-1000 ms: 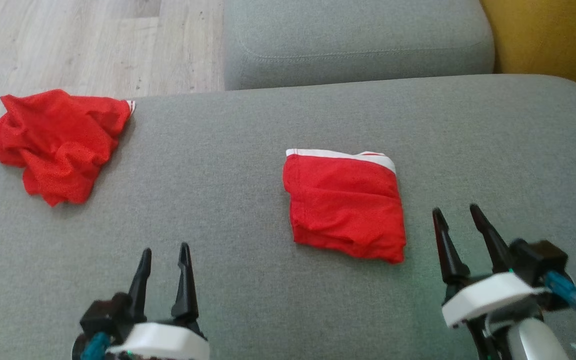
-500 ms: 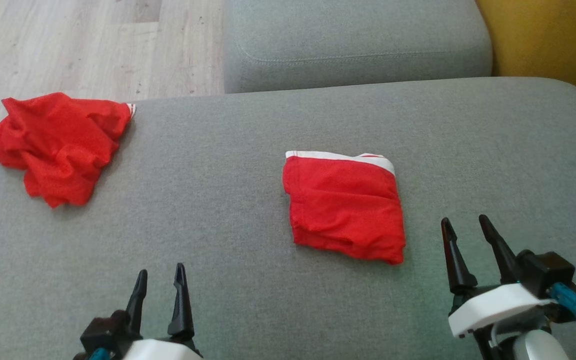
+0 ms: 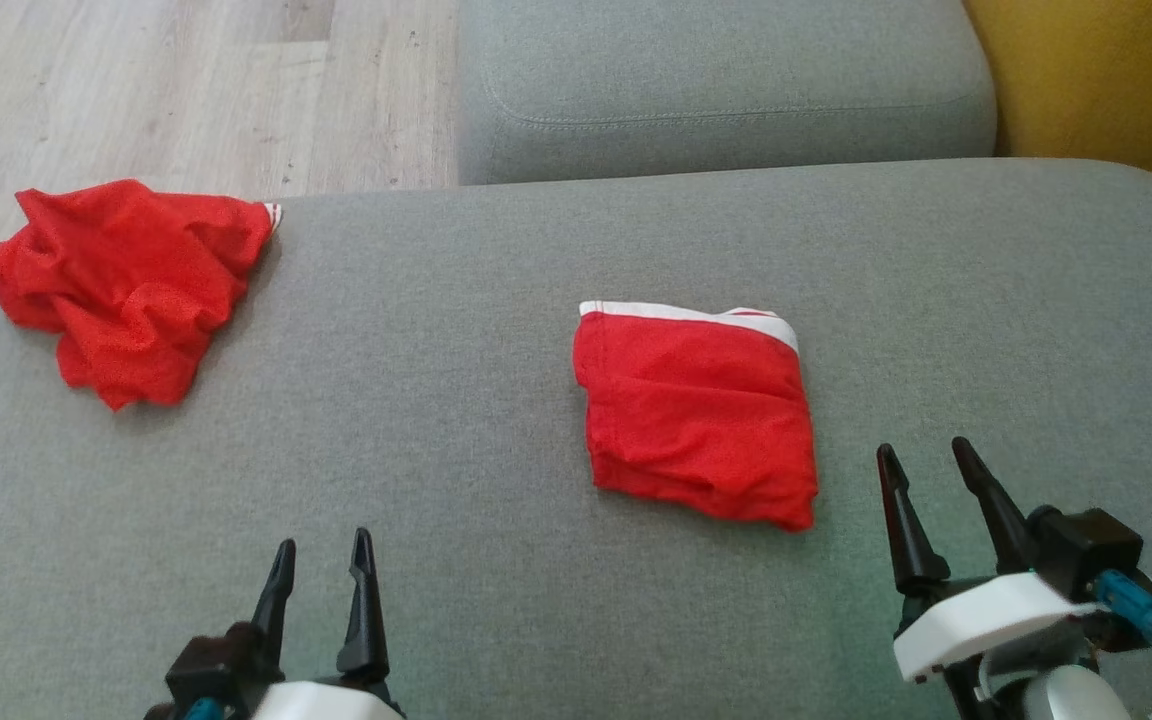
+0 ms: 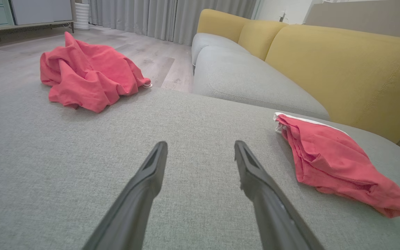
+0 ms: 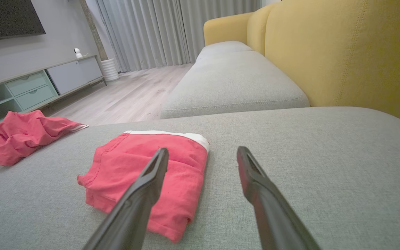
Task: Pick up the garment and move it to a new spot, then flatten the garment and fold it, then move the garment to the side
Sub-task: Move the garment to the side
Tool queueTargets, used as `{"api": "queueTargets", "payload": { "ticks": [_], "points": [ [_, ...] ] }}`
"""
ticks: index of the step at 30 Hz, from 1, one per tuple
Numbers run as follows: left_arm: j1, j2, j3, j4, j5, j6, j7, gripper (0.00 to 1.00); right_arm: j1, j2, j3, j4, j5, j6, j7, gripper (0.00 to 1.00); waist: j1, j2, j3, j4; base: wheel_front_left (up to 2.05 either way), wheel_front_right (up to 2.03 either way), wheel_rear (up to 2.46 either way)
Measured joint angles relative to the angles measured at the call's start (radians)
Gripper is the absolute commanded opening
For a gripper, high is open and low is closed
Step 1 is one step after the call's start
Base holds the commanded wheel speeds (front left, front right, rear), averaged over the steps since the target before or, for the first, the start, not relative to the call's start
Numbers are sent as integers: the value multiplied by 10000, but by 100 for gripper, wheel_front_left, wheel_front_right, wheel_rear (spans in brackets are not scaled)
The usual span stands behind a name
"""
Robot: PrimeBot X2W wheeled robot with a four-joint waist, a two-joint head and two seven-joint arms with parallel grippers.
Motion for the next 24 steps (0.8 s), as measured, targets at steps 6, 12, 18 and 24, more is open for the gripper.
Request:
{"api": "queueTargets", "payload": {
  "ticks": [6,12,18,24],
  "points": [
    [-1,8,-12,-4,75,8,0,100,-1,0,-17,107,10,0,215,100,0,0,55,31,0,0,0],
    [-42,4,-52,-59,144,63,13,100,-467,4,-385,376,-194,0,1112,100,0,0,327,173,0,0,0],
    [-423,-86,-155,-94,221,58,15,100,-2308,4,-819,1093,-343,0,3168,100,1,0,796,515,0,0,0],
    [-708,-360,-297,-82,341,-4,15,100,-3447,-249,-1275,2280,-209,0,4928,100,2,0,1342,1240,0,0,0]
  ]
}}
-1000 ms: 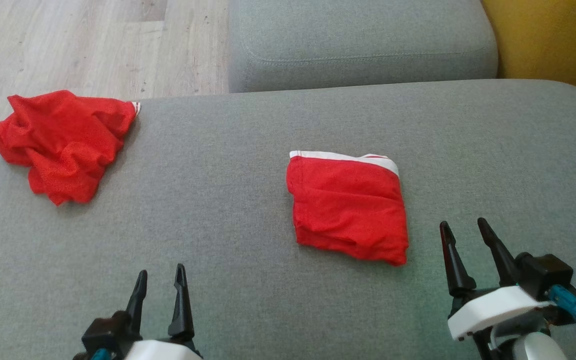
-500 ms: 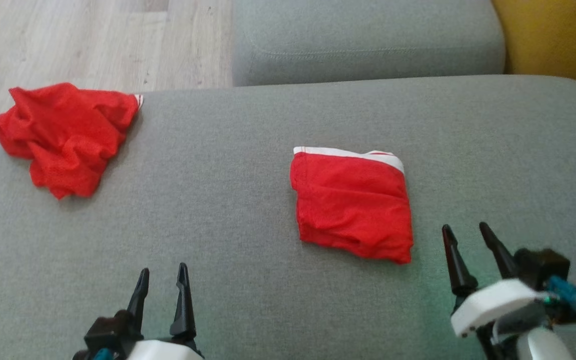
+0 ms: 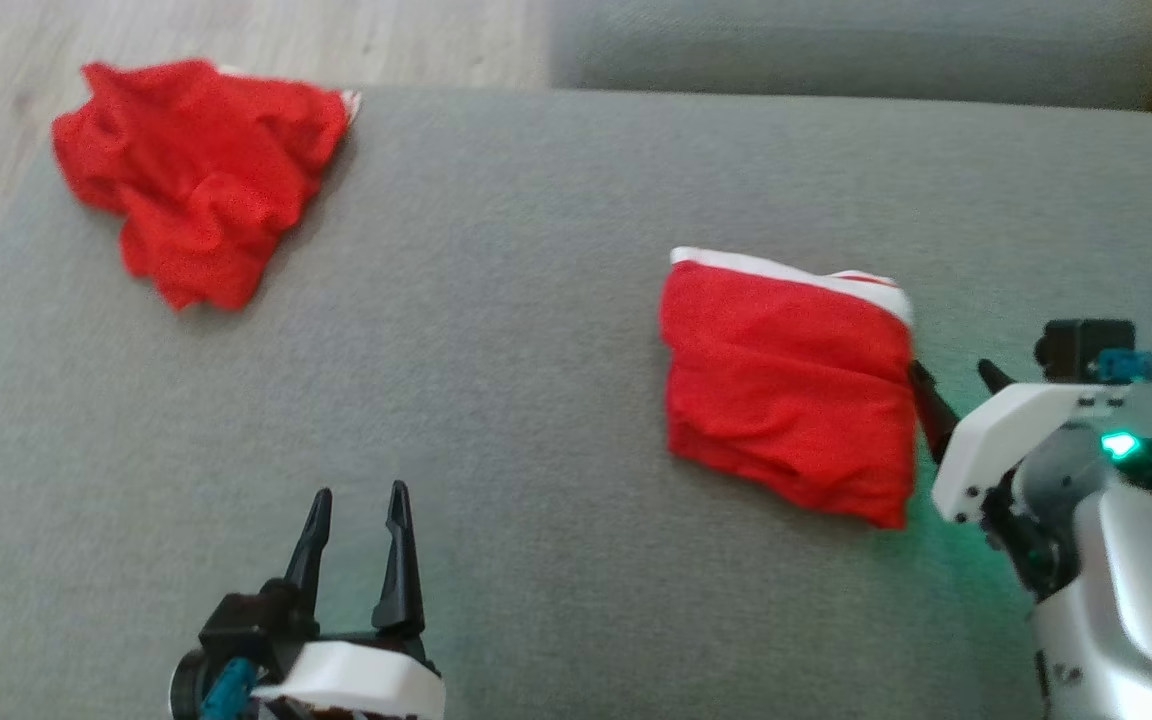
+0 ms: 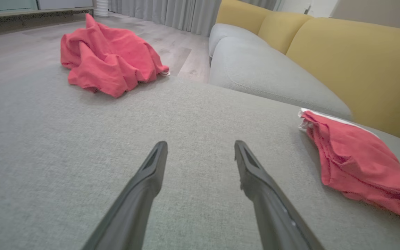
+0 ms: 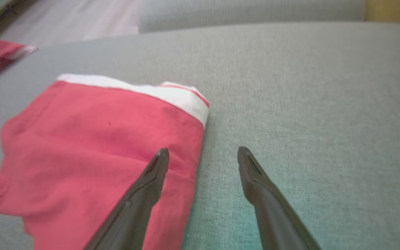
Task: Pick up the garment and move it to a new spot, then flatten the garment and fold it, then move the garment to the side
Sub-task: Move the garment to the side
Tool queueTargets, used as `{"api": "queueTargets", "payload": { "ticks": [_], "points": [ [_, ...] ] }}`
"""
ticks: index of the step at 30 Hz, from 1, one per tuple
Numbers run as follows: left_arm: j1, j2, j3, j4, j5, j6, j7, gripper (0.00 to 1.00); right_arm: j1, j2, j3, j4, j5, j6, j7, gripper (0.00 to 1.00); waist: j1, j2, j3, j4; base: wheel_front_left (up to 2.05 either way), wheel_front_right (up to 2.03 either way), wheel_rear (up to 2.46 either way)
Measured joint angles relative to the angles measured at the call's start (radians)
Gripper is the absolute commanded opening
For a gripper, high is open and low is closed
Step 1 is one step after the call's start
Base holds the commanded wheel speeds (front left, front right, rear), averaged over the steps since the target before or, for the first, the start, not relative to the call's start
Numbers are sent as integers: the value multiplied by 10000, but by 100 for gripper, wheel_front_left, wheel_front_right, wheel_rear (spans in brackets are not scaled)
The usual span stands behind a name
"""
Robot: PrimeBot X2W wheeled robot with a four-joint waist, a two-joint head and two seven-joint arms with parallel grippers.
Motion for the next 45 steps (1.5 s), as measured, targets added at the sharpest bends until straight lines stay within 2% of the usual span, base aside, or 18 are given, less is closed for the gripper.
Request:
{"api": "queueTargets", "payload": {
  "ticks": [7,8,9,10,11,12,13,18,22,28,29,34,35,40,45],
  "points": [
    [-269,-61,42,23,234,-138,-4,100,-618,-422,27,836,314,0,780,100,0,0,593,657,0,0,0],
    [-308,-75,56,25,242,-167,-6,100,-692,-428,63,936,391,0,792,92,0,0,667,713,0,0,0],
    [-339,-94,63,29,242,-167,-8,100,-743,-430,128,997,464,0,794,56,0,0,734,755,0,0,0],
    [-367,-115,81,29,247,-169,-15,100,-797,-430,198,1076,560,0,792,36,0,0,798,779,0,0,0],
    [-376,-128,113,25,305,-167,-15,100,-871,-433,278,1147,637,0,792,28,0,0,849,782,0,0,0],
    [-375,-142,132,23,355,-169,-15,100,-935,-454,336,1177,685,0,765,5,0,0,884,756,0,0,0],
    [-375,-148,150,25,407,-176,-15,100,-1010,-466,376,1221,731,0,656,0,0,0,913,707,0,0,0],
    [-443,-155,151,-4,525,-261,-17,100,-1265,-504,506,1356,752,0,-17,0,-2,0,1069,265,0,0,0],
    [-762,-144,21,-117,748,-311,-13,100,-1605,-834,502,1260,763,0,-380,0,-2,0,1232,-310,0,0,0],
    [-1299,-94,-104,-384,1020,-345,142,100,-1918,-1522,140,890,767,0,-497,0,-1,0,1567,-1427,0,0,0],
    [-1428,-10,-165,-477,1122,-343,274,100,-1953,-1616,-12,803,807,0,-564,0,-1,0,1705,-1844,0,0,0],
    [-1716,213,-341,-767,1365,-339,625,100,-2218,-1639,-153,587,840,0,-654,0,-1,0,2113,-2893,0,0,0],
    [-1716,213,-341,-767,1365,-339,625,100,-2218,-1639,-153,587,840,0,-654,0,-1,0,2113,-2893,0,0,0],
    [-1943,485,-385,-1068,1522,-309,1005,100,-2749,-1557,-88,627,840,0,-859,0,-1,0,2584,-3816,0,0,0],
    [-2148,606,-476,-1371,1687,-242,1266,100,-3125,-1592,-104,934,709,0,-995,0,0,0,3171,-4186,0,0,0]
  ]
}}
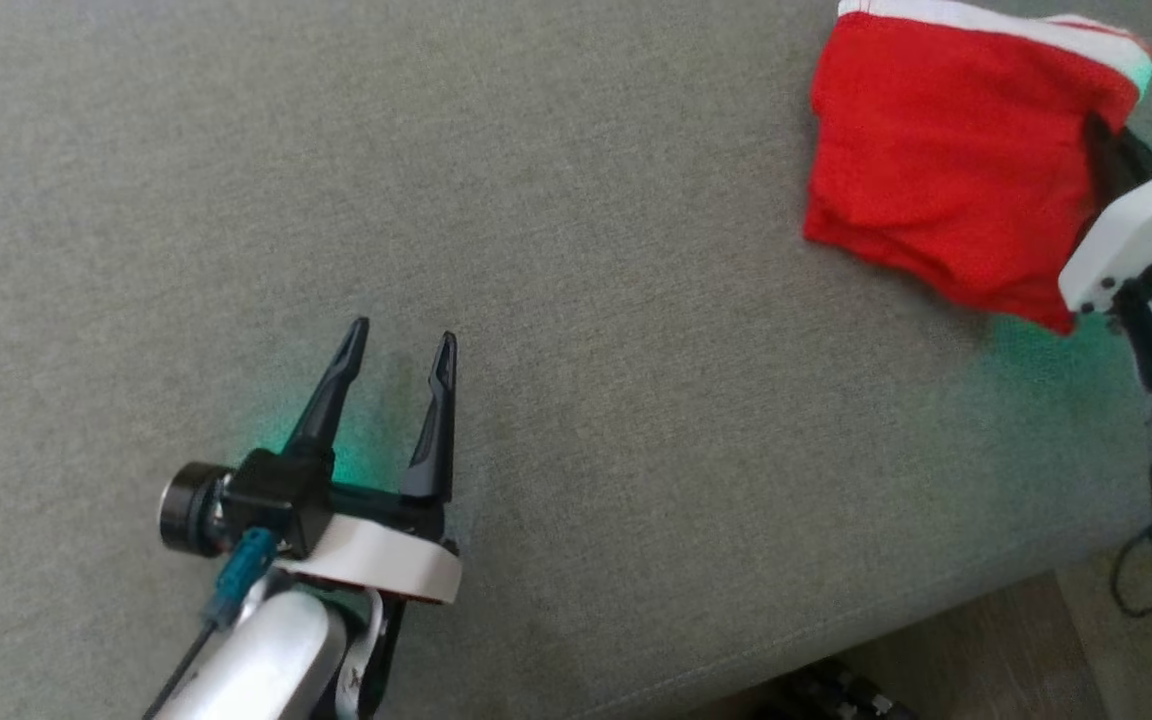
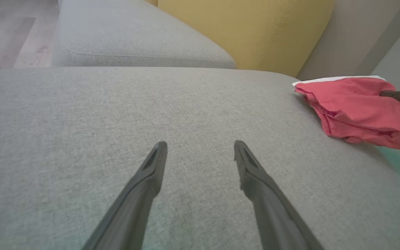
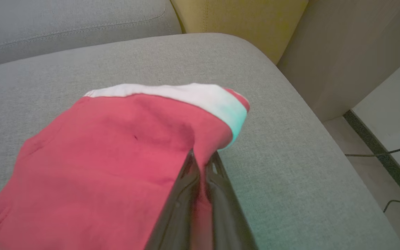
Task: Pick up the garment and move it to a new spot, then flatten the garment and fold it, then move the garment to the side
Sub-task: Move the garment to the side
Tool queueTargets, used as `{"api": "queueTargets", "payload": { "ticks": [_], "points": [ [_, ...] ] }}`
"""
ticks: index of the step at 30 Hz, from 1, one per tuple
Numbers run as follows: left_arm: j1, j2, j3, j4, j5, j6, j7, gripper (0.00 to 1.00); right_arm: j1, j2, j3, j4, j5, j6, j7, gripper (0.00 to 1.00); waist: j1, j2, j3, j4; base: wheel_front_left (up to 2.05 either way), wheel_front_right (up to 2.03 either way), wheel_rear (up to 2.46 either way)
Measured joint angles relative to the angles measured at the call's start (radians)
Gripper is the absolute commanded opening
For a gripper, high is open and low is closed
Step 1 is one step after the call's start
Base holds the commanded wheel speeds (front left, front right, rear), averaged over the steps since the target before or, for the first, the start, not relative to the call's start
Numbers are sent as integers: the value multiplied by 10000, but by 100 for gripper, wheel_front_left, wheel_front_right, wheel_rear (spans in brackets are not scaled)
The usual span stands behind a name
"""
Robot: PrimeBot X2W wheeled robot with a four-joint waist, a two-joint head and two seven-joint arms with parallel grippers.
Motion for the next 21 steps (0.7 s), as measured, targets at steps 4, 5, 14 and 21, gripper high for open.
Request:
{"api": "queueTargets", "payload": {
  "ticks": [4,5,14,21],
  "points": [
    [-143,115,2,-253,54,111,155,100,-604,-351,-21,376,-251,0,10,0,0,0,291,164,0,0,0],
    [-144,134,6,-311,59,165,159,100,-834,-487,-54,468,-324,0,12,0,-2,0,347,254,0,0,0],
    [-276,198,-8,-558,128,249,230,100,-2778,-1693,-677,1710,-1218,0,-169,53,-1,0,888,1177,0,0,0],
    [-378,176,-6,-518,128,249,138,100,-3270,-1772,-1170,2399,-2199,0,-1789,100,0,0,1132,1621,0,0,0]
  ]
}}
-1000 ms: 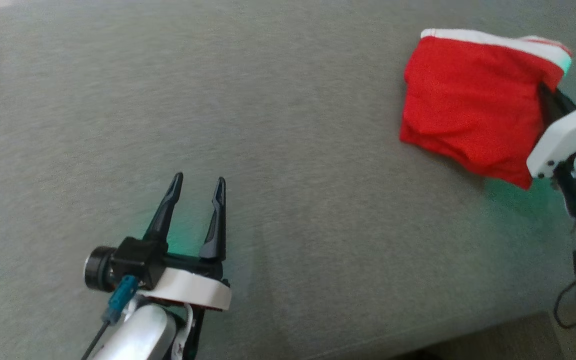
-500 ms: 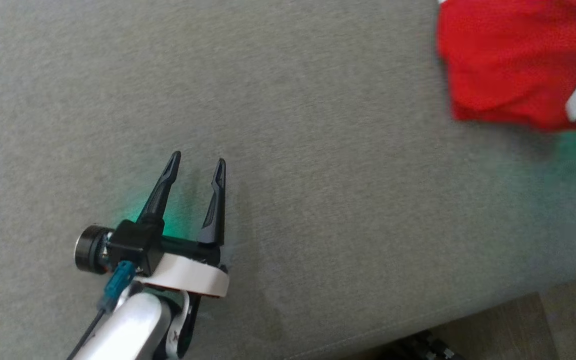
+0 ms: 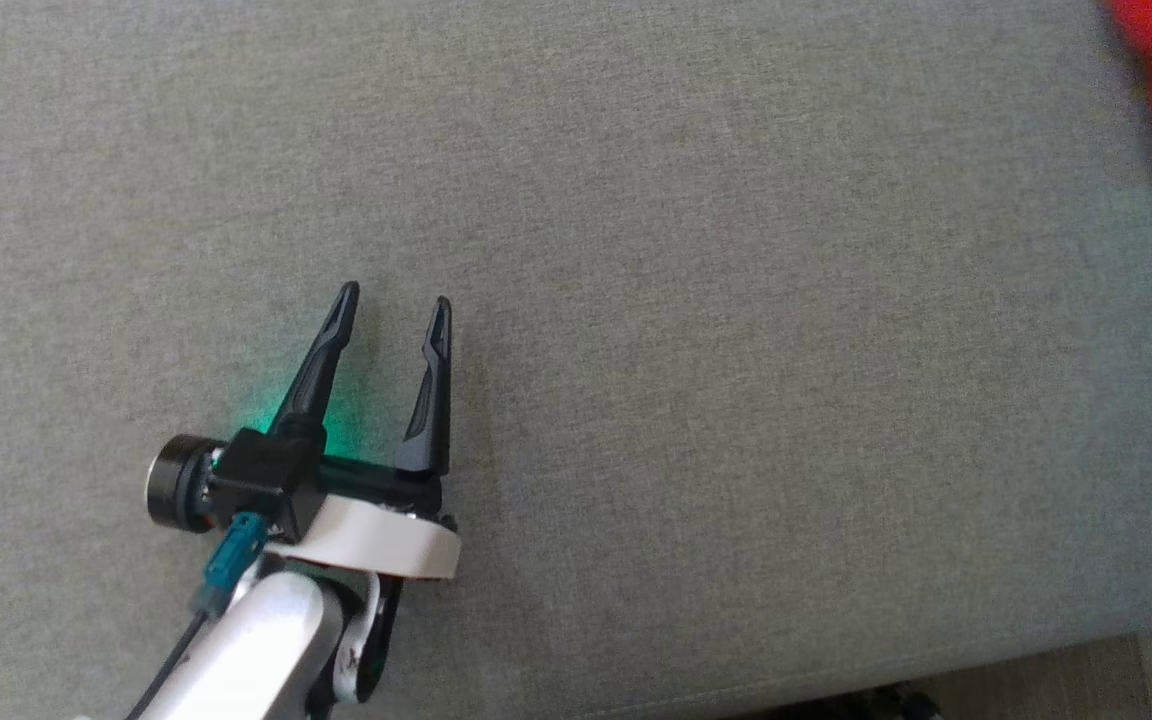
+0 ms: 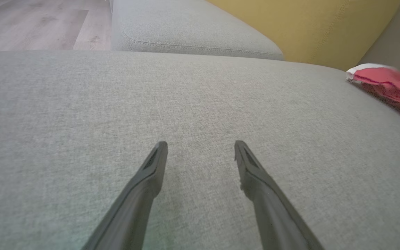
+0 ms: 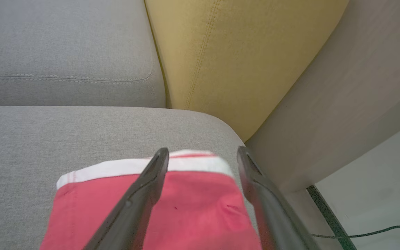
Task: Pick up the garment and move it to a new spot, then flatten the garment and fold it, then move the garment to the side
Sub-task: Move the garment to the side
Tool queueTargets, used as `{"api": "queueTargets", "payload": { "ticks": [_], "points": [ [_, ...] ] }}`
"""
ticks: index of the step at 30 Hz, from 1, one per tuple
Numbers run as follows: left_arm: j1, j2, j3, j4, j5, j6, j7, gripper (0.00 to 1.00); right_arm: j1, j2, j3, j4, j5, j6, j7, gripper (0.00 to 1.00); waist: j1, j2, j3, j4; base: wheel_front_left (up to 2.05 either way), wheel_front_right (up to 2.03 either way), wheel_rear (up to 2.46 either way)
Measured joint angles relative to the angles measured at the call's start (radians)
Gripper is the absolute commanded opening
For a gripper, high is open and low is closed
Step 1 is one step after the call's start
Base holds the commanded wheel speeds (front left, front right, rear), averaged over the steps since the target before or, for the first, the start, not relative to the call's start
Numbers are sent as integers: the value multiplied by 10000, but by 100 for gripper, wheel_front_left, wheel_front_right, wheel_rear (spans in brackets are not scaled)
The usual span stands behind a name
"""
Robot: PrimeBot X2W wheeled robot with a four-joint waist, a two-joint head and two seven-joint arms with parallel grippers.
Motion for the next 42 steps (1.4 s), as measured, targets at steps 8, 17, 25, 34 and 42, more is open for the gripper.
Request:
{"api": "queueTargets", "payload": {
  "ticks": [8,17,25,34,42],
  "points": [
    [-3,-54,15,82,-8,6,-105,100,-230,558,527,435,-247,0,-984,100,-2,0,-293,-68,0,0,0],
    [7,-155,316,543,-416,0,-631,100,-149,1068,1515,188,190,0,-1720,100,-2,0,-1216,32,0,0,0],
    [927,-165,1197,1342,-1195,102,-1085,100,1979,2207,2128,-320,462,0,-2391,100,-4,1,-2954,324,0,0,0],
    [2749,-165,1779,1985,-1868,-10,-1333,100,4840,3076,2311,-1434,468,0,-2564,100,-6,1,-4615,601,0,0,0],
    [3503,-167,1722,2314,-1866,-174,-1363,100,7796,3519,1847,-3162,230,0,-2844,100,-5,1,-5466,1022,0,0,0]
  ]
}}
